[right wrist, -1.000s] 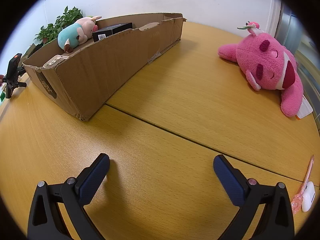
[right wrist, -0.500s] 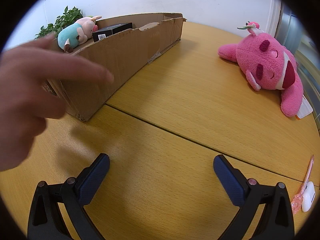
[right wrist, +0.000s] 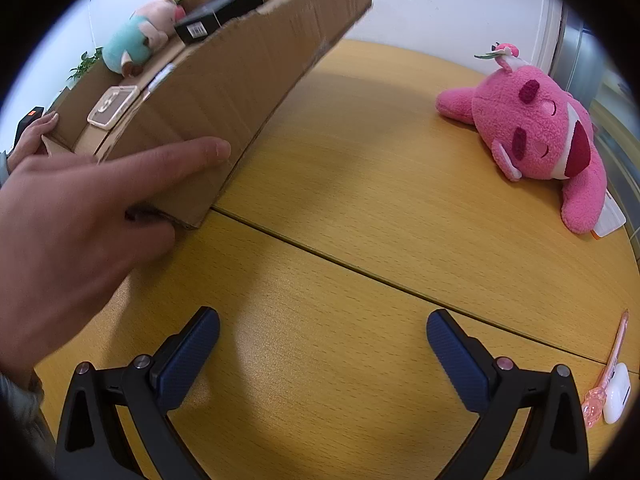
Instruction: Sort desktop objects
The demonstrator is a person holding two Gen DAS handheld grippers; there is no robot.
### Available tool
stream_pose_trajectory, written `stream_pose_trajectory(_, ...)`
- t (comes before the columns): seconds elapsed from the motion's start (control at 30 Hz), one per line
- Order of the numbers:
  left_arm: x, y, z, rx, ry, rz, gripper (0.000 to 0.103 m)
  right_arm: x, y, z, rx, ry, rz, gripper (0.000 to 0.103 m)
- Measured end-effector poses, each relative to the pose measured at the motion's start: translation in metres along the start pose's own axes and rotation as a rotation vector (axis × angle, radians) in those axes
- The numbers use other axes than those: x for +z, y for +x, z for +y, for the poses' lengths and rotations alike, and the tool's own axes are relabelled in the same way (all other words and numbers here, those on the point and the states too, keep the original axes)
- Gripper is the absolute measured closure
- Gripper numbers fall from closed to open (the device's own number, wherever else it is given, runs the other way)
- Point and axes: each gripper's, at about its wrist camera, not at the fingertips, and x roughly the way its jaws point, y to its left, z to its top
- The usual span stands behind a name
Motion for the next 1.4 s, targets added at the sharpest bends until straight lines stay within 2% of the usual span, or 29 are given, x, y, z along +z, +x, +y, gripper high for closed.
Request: stream_pose_trajectory(1.4,0.013,-0.009,0.003,0.002,0.001,-0.001,0.000,0.000,-0.017,0.003,0.001,-0.002,0.000,0.000)
